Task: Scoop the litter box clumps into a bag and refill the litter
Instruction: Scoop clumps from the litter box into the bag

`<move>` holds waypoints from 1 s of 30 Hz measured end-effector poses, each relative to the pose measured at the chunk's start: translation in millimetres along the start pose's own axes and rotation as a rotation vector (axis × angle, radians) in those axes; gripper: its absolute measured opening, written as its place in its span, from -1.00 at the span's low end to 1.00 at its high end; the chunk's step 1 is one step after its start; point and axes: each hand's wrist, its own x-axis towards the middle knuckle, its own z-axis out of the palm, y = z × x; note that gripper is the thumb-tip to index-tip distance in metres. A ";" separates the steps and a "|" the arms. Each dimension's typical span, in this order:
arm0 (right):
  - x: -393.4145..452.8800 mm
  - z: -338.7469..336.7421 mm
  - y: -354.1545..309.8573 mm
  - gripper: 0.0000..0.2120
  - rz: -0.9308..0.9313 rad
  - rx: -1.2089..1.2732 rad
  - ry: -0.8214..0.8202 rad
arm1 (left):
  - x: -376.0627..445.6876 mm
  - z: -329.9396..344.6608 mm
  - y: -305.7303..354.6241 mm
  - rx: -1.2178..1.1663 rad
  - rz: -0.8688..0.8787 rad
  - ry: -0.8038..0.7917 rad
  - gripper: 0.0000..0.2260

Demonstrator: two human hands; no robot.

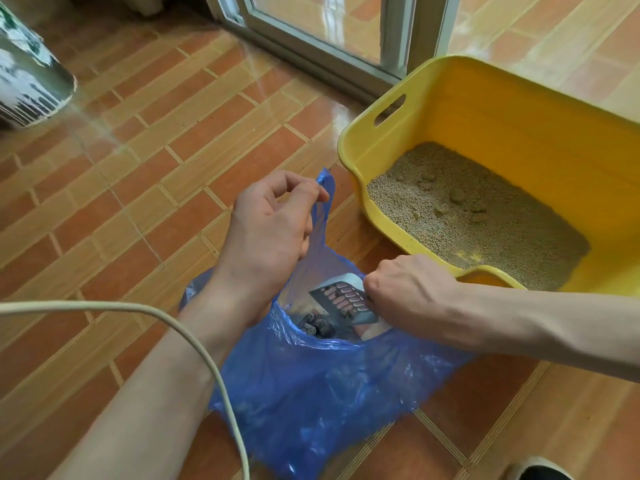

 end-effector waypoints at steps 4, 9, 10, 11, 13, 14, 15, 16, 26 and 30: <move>1.3 0.2 -2.9 -0.66 -0.079 -0.105 0.028 | 0.2 0.6 -0.2 0.002 -0.001 0.001 -0.84; -0.9 4.5 2.7 -0.62 -0.047 -0.082 0.035 | 2.3 1.8 -2.7 0.004 -0.009 -0.017 -0.83; -1.6 5.2 5.1 -0.63 -0.043 -0.076 0.026 | 2.7 2.4 -3.1 0.002 -0.013 -0.023 -0.83; -2.1 6.2 7.3 -0.63 -0.041 -0.068 0.022 | 3.0 2.5 -3.4 -0.003 -0.016 -0.026 -0.83; -4.5 4.8 9.1 -0.65 -0.041 -0.053 0.030 | 3.3 3.0 -3.8 -0.005 -0.016 -0.026 -0.83; -6.8 3.0 8.5 -0.68 -0.049 -0.056 0.038 | 3.4 3.6 -4.0 -0.003 -0.016 -0.027 -0.83; -9.4 0.7 7.3 -0.74 -0.062 -0.063 0.033 | 3.5 4.2 -4.0 -0.001 -0.016 -0.029 -0.83; -12.5 -2.3 5.4 -0.81 -0.071 -0.060 0.019 | 3.7 5.0 -3.9 -0.001 -0.016 -0.031 -0.83; -33.7 -27.1 32.3 -0.71 0.077 0.030 0.146 | 7.8 6.6 -4.8 0.010 -0.012 -0.021 -0.81; -63.4 -44.6 59.9 -0.66 0.147 0.123 0.244 | 11.2 12.0 -4.0 -0.002 -0.012 -0.015 -0.82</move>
